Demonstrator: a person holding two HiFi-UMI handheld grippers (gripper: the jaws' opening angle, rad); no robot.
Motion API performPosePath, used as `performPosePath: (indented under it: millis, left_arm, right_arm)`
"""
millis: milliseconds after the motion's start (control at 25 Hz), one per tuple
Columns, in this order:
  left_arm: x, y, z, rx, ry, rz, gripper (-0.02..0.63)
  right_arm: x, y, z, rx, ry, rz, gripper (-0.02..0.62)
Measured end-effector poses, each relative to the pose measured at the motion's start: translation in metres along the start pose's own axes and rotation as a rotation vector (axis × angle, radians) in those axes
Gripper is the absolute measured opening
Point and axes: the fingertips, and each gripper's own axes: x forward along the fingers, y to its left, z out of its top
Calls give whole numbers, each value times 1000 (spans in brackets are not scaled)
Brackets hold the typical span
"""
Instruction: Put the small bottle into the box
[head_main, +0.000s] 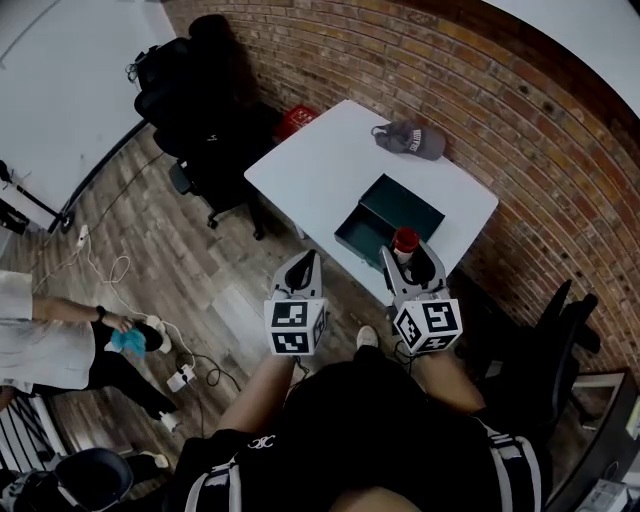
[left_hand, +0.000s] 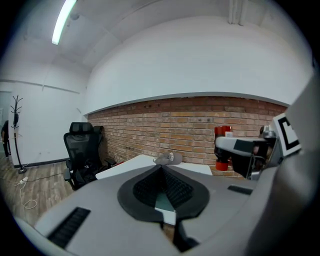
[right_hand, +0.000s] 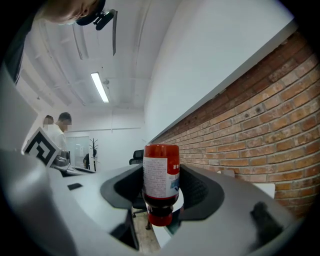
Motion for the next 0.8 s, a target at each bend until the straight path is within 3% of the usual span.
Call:
performPosePath:
  millis: [440,800]
  left_arm:
    - [80,-13,31,4,17,30,12]
    - [117,-15,16,-19,76,30,12]
  right_arm:
    - [51,-61,-8,-27,99,96,215]
    - [78,-80,-43,-24,218,156,215]
